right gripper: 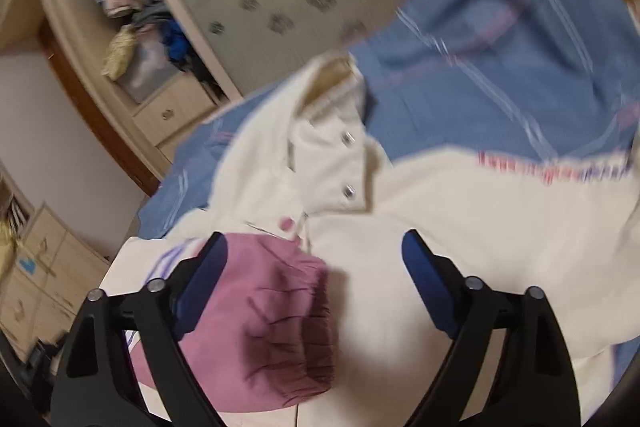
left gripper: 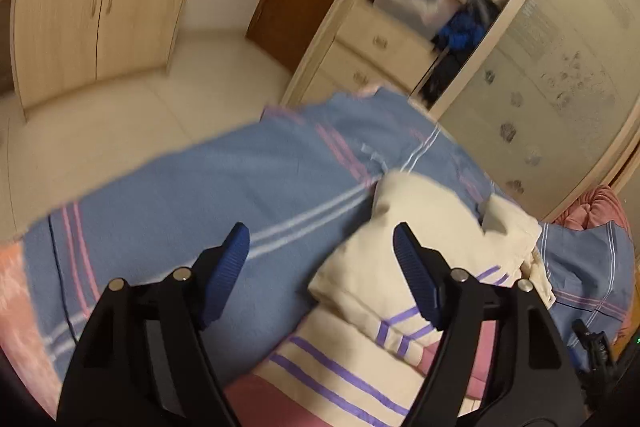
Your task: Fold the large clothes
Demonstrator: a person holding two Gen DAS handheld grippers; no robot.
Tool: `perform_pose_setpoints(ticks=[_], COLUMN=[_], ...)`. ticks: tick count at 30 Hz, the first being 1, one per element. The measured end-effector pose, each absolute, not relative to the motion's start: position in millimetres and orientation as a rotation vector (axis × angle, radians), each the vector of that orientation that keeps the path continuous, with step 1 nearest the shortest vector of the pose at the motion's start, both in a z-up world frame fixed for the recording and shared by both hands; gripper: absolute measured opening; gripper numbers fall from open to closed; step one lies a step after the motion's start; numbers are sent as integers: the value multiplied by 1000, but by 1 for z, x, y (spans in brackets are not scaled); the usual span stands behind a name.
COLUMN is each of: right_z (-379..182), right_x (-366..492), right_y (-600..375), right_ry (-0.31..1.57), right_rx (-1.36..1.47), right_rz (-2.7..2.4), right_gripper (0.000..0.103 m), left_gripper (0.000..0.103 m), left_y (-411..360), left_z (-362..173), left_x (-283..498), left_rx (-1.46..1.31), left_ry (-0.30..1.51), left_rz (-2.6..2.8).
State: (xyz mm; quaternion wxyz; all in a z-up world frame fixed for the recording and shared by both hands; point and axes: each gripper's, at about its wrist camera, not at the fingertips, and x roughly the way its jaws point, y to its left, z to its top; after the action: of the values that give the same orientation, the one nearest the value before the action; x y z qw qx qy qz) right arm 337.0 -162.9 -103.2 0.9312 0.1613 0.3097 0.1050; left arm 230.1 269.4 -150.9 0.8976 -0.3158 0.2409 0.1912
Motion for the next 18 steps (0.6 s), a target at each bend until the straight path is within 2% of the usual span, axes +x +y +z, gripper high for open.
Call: perform_pose_setpoints(ticks=[1,3,4,5,12,17,18], right_z=[-102,-108,-118,-126,-195,-171,-156], right_x=[333,333,329,328,353,338,325], right_y=[-153,-120,-109,-97,-77,-86,-104], right_ry=[646,744,791,828,956,937,906], right_rx=[299,216,191,169,64,78,132], right_rz=[260,373,405,411,277,348,382], right_gripper=[77,54,48,40,37,43,47], left_gripper=[73,63,56,54,51,53,57], left_y=[269,264,260,254,246,244,246], left_z=[-148,-152,-155,-160,-207,-192,-182], left_x=[228,235,240,248,292,280,273], left_rx=[-674,-722,-721,-711,-721,-702,-728], left_ry=[468,477,499,527,723,701,658], left_rz=[327,189,156,127,127,132,105])
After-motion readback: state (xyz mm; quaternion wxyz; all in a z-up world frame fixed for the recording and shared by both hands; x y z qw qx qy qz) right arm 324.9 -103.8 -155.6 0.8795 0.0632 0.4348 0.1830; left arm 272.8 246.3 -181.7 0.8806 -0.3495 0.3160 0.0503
